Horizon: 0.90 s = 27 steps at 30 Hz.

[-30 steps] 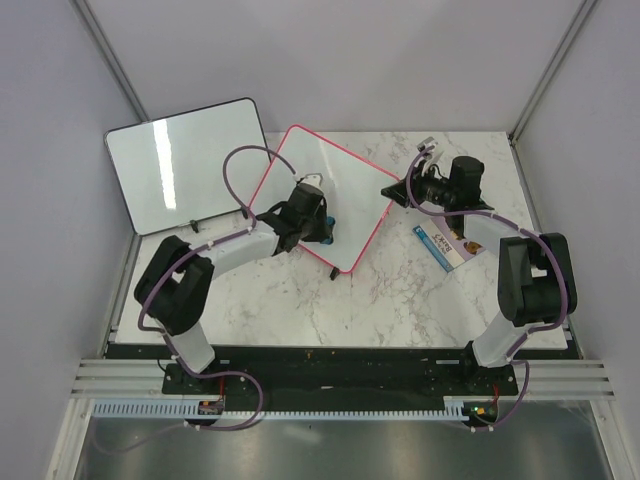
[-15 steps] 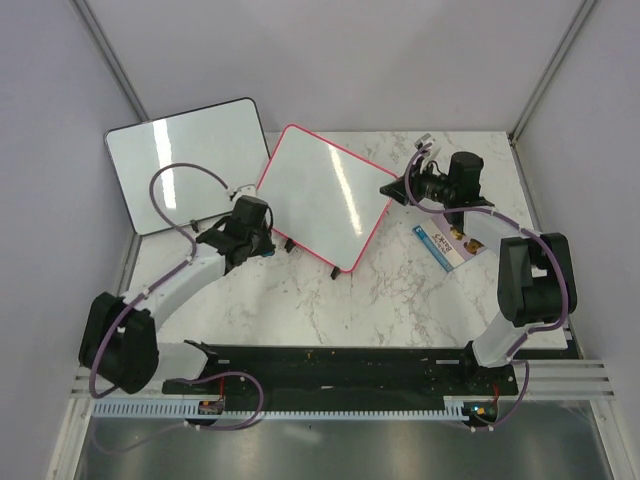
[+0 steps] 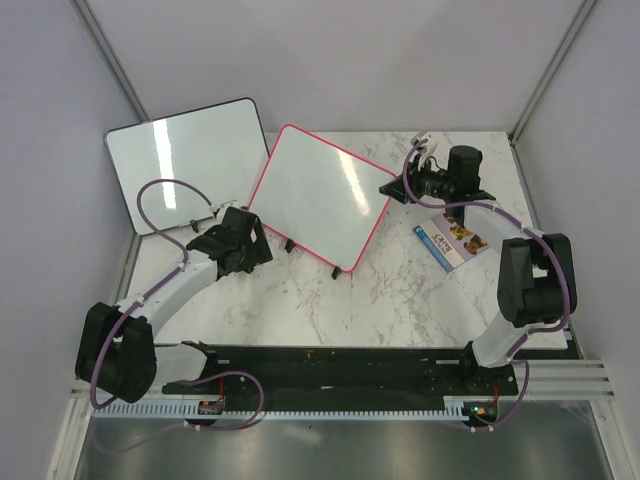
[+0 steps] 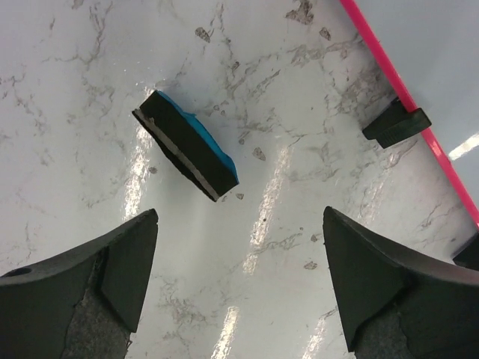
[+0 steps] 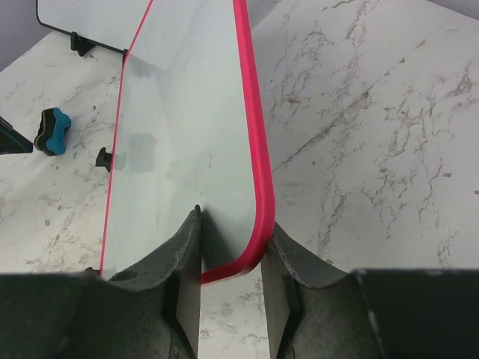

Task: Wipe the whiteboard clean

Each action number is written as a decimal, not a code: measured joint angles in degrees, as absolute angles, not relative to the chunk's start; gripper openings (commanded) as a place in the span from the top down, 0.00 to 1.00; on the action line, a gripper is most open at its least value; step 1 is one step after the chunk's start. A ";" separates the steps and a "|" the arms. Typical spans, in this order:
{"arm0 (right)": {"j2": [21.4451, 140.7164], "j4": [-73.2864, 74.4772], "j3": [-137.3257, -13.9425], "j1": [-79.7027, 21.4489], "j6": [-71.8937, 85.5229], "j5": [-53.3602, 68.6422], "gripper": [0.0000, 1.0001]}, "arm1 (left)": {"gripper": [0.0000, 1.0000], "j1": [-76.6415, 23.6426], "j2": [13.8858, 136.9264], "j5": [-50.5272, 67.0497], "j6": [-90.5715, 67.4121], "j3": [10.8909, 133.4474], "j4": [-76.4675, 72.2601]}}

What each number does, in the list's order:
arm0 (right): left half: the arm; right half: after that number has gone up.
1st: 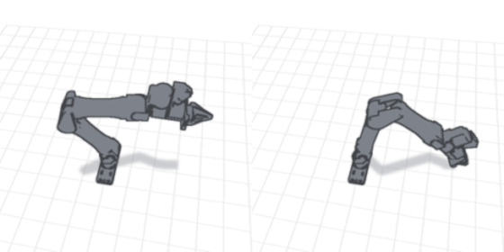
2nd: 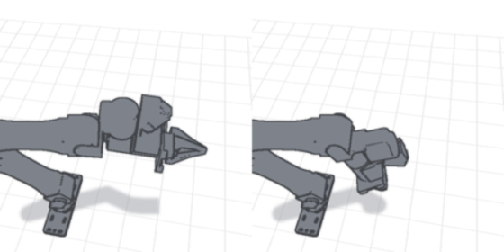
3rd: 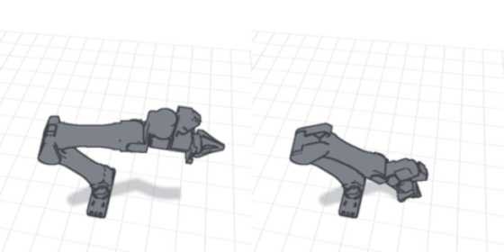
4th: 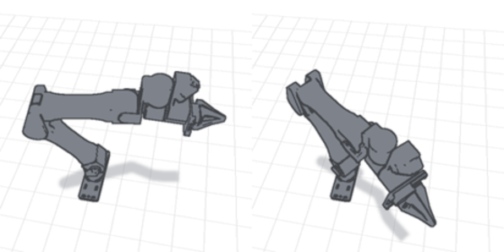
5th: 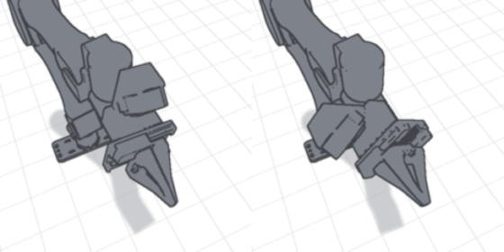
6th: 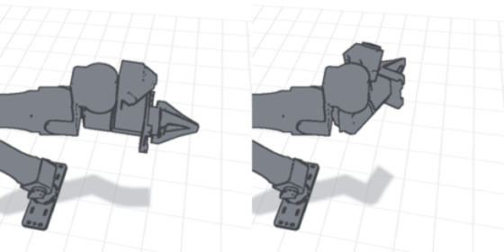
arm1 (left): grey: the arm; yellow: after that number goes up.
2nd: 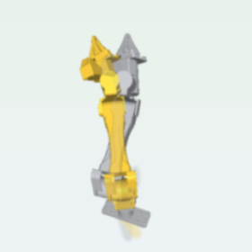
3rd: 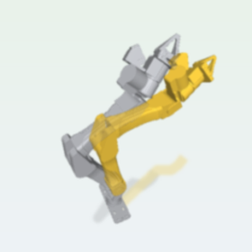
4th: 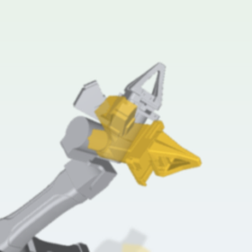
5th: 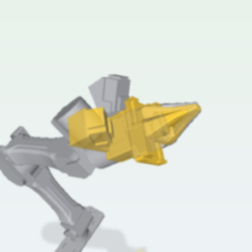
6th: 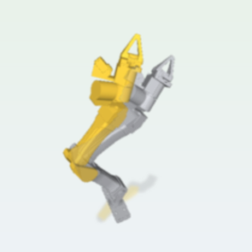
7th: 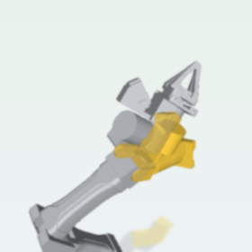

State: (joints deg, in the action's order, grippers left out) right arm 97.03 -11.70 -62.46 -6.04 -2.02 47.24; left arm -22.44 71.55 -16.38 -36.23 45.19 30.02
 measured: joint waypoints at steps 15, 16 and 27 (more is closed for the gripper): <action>93.60 -4.27 -62.85 -5.56 -5.30 47.94 1.00 | 0.08 -22.41 80.18 -14.50 -35.70 46.17 25.39; 93.36 -3.73 -62.85 -5.41 -5.48 48.05 1.00 | 0.08 -22.41 80.71 -14.50 -35.57 46.37 25.08; 89.76 3.09 -62.81 -4.14 -8.01 48.38 1.00 | 0.08 -22.41 86.19 -14.68 -34.52 51.20 23.53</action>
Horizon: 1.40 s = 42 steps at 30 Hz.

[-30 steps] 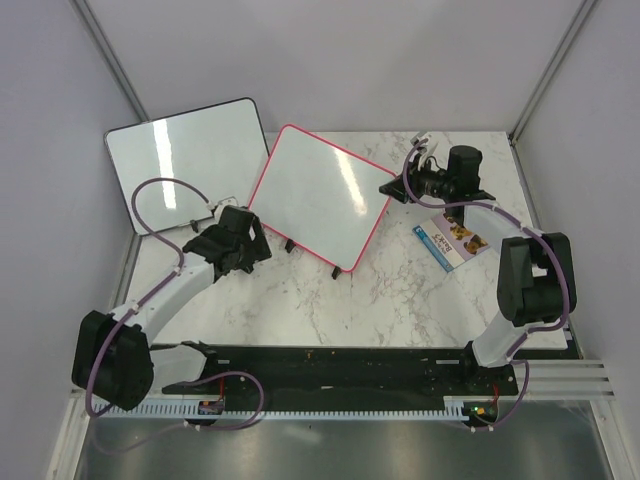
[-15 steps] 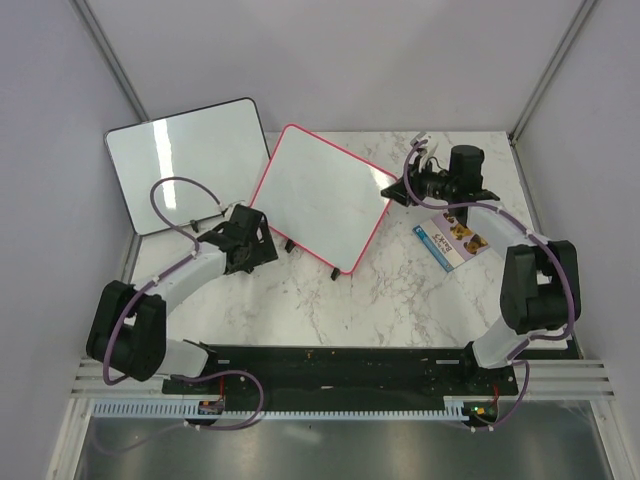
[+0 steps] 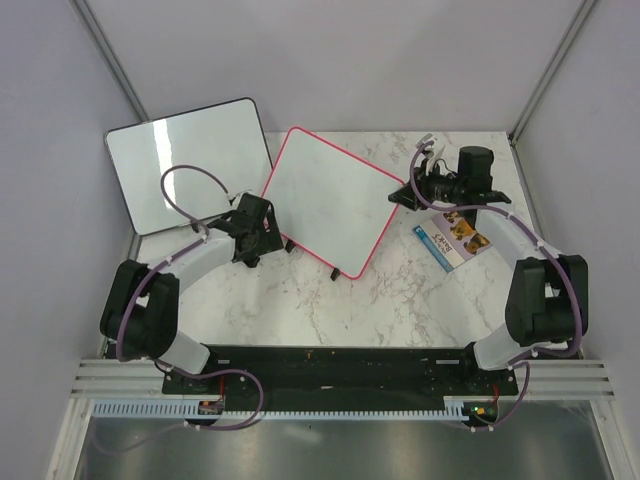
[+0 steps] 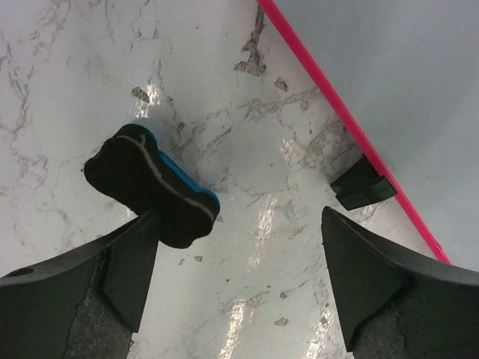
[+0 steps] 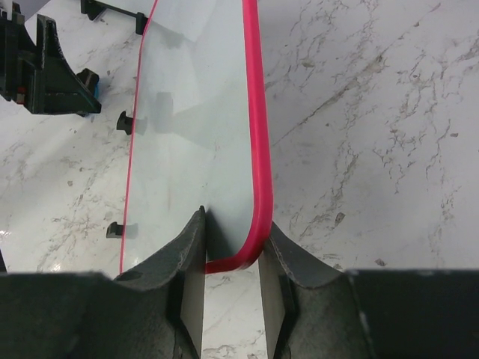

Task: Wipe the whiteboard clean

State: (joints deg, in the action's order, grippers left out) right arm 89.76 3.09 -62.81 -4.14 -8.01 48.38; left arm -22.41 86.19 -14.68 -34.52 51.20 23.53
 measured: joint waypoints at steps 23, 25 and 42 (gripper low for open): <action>84.64 3.57 -57.74 -3.75 -9.08 44.42 0.49 | 0.98 -22.31 91.98 -16.80 -33.10 56.64 22.90; 84.64 3.42 -57.21 -3.66 -9.23 43.16 0.44 | 0.98 -22.31 92.44 -16.45 -33.10 56.64 22.17; 81.76 -2.57 -53.52 -3.70 -9.23 38.41 0.28 | 0.98 -22.31 99.61 -7.51 -34.50 56.66 9.50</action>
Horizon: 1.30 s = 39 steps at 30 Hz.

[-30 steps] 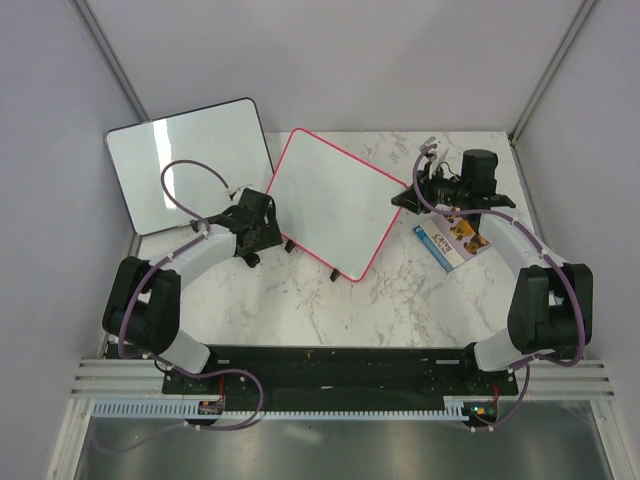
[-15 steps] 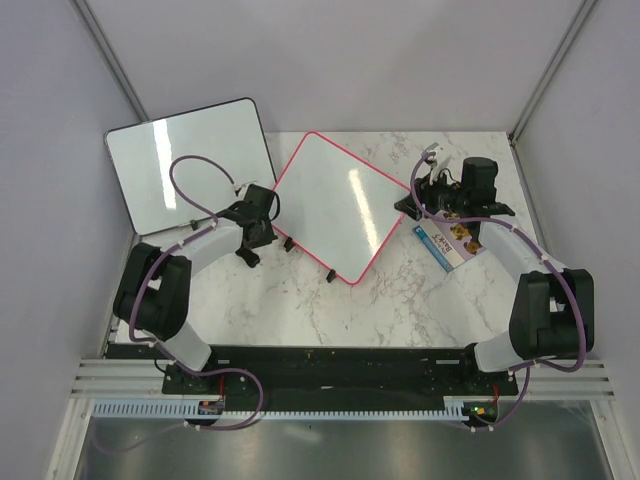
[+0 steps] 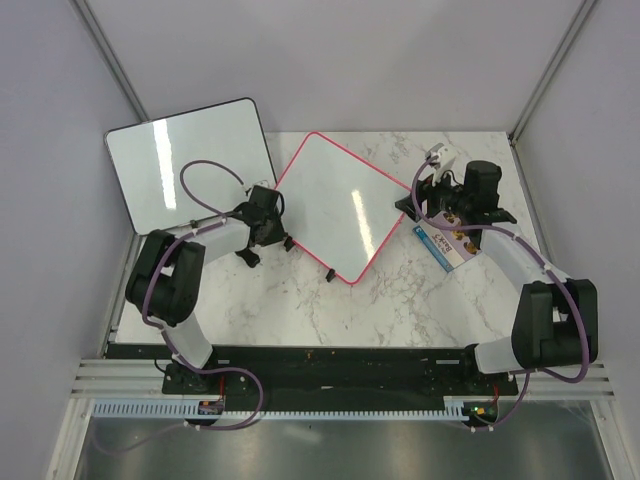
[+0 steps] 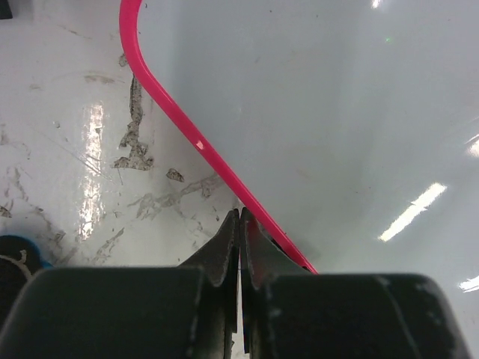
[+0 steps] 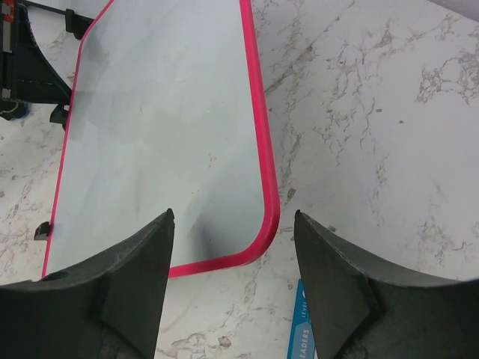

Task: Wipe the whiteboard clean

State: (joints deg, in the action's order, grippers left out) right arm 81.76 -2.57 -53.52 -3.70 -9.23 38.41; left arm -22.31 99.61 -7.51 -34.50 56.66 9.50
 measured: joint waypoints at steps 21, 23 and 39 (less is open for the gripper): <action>76.44 -7.38 -50.65 -3.75 -5.43 29.69 0.14 | 0.98 -31.92 99.35 -5.69 -42.76 51.55 2.61; 76.44 -7.46 -50.65 -3.75 -5.13 28.32 0.11 | 0.98 -33.91 99.35 -5.67 -43.86 51.37 2.31; 73.10 -9.52 -49.15 -3.75 -2.28 18.04 0.07 | 0.98 -42.26 99.48 -7.31 -49.45 51.13 1.80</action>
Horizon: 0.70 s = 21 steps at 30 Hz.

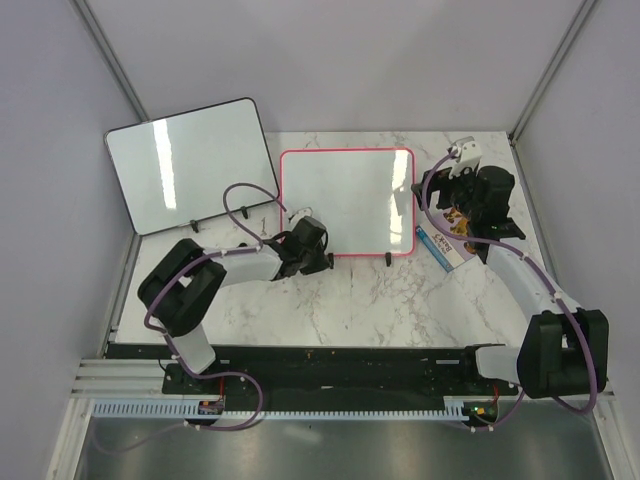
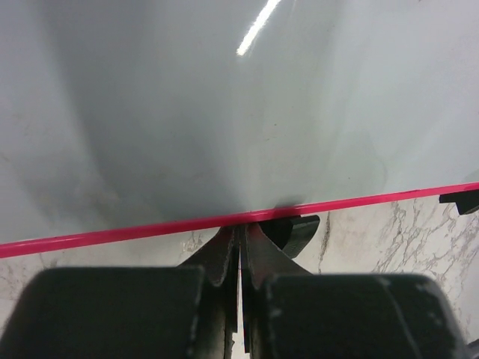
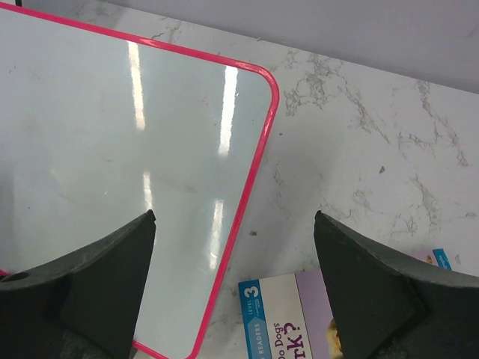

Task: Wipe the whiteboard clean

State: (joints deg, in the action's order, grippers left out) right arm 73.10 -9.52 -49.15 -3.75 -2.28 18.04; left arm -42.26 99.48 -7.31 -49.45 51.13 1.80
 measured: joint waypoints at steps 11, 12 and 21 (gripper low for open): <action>72.18 -10.55 -47.79 -3.75 0.84 18.55 0.02 | 0.24 -45.34 87.81 -8.93 -50.33 43.16 5.04; 72.07 -10.57 -47.66 -3.77 1.10 18.57 0.02 | 0.21 -45.98 86.19 -9.02 -50.09 42.65 5.17; 68.82 -10.24 -44.56 -4.16 4.14 14.00 0.02 | 0.01 -50.35 69.73 -11.88 -44.29 40.93 10.46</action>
